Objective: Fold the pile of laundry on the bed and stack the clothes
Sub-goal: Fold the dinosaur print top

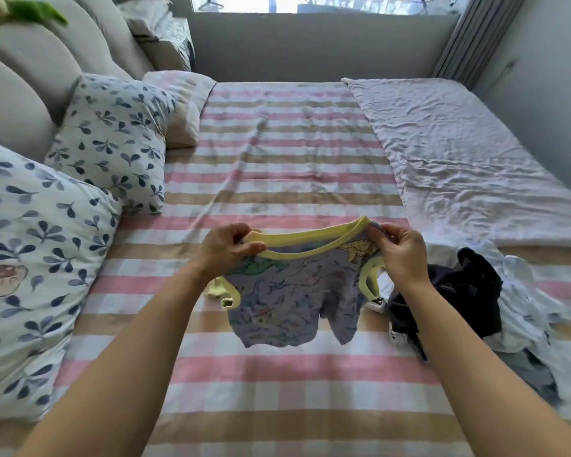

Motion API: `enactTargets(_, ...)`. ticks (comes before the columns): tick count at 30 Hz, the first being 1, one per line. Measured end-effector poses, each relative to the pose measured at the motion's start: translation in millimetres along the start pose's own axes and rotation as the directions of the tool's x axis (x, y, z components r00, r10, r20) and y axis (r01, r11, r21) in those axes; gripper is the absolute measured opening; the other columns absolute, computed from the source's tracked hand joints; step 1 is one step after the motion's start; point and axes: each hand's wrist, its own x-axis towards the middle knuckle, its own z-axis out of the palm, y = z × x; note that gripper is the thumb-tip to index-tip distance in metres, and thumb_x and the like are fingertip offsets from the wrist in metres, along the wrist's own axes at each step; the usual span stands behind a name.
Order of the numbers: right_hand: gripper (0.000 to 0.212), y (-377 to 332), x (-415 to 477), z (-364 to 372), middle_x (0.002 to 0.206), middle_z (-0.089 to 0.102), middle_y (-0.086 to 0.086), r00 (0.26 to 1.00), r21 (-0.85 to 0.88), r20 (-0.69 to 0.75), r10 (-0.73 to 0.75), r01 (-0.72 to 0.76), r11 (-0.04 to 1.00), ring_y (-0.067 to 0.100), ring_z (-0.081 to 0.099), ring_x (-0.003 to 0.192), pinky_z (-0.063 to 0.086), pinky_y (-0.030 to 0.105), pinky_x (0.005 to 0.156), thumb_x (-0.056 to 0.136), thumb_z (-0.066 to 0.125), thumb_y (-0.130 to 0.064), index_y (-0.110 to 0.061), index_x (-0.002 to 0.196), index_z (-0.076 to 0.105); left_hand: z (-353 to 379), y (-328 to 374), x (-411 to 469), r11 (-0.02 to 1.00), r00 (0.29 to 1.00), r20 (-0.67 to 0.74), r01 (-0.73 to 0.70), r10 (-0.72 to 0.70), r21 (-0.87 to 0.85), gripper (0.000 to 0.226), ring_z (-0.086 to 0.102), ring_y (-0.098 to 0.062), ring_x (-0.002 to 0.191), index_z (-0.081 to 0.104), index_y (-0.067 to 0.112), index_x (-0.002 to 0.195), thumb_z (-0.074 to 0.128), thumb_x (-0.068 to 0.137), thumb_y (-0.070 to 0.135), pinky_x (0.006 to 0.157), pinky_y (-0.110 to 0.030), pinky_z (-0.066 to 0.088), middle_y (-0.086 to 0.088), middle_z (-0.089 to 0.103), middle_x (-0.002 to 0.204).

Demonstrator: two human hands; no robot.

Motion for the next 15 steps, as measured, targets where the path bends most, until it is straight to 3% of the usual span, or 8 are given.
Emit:
enactTargets(3, 0.012, 11, -4, -2, 0.066, 0.065, -0.005, 1.000, -0.042, 0.013, 0.008, -0.007, 0.999, -0.003, 0.055, 0.054, 0.047, 0.018, 0.056, 0.084, 0.066, -0.019, -0.009, 0.085, 0.073, -3, -10, -12, 0.994, 0.988, 0.125, 0.081, -0.090, 0.073, 0.015, 0.041, -0.010, 0.059, 0.064, 0.000, 0.069, 0.077, 0.072, 0.007, 0.054, -0.019, 0.034, -0.002, 0.046, 0.063)
enactTargets(7, 0.007, 28, -17, -5, 0.070, 0.067, -0.004, 0.997, -0.099, 0.062, 0.039, -0.032, 0.995, -0.001, 0.059, 0.057, 0.050, 0.018, 0.059, 0.084, 0.066, -0.012, -0.008, 0.085, 0.072, 3, -32, -28, 0.987, 0.994, 0.086, 0.056, -0.070, 0.152, 0.020, 0.042, -0.020, 0.072, 0.059, -0.010, 0.078, 0.068, 0.082, 0.007, 0.065, -0.034, 0.038, -0.011, 0.047, 0.075)
enactTargets(9, 0.006, 31, -26, -9, 0.071, 0.067, -0.006, 0.995, -0.091, 0.074, 0.072, -0.065, 0.994, -0.001, 0.061, 0.060, 0.051, 0.017, 0.062, 0.084, 0.066, -0.009, -0.007, 0.085, 0.071, 6, -40, -39, 0.991, 0.996, 0.044, 0.071, -0.076, 0.115, 0.022, 0.041, -0.018, 0.071, 0.054, -0.006, 0.076, 0.063, 0.086, 0.011, 0.064, -0.032, 0.035, -0.009, 0.046, 0.073)
enactTargets(13, 0.016, 19, -49, -23, 0.069, 0.064, -0.003, 0.989, -0.108, 0.133, 0.062, -0.048, 0.993, 0.002, 0.057, 0.060, 0.047, 0.015, 0.060, 0.086, 0.064, -0.011, -0.022, 0.074, 0.065, 8, -43, -63, 0.994, 0.998, -0.034, 0.060, -0.057, 0.091, 0.027, 0.035, -0.016, 0.063, 0.048, -0.003, 0.073, 0.058, 0.090, 0.016, 0.054, -0.023, 0.028, -0.005, 0.041, 0.066)
enactTargets(15, 0.014, 5, -63, -31, 0.070, 0.062, 0.001, 0.986, -0.098, 0.155, 0.062, -0.047, 0.994, 0.008, 0.056, 0.062, 0.047, 0.020, 0.059, 0.087, 0.063, -0.013, -0.020, 0.075, 0.064, 5, -35, -79, 0.998, 0.995, -0.091, 0.041, -0.036, 0.047, 0.027, 0.034, -0.014, 0.060, 0.046, 0.002, 0.070, 0.058, 0.090, 0.015, 0.051, -0.019, 0.028, -0.002, 0.039, 0.063)
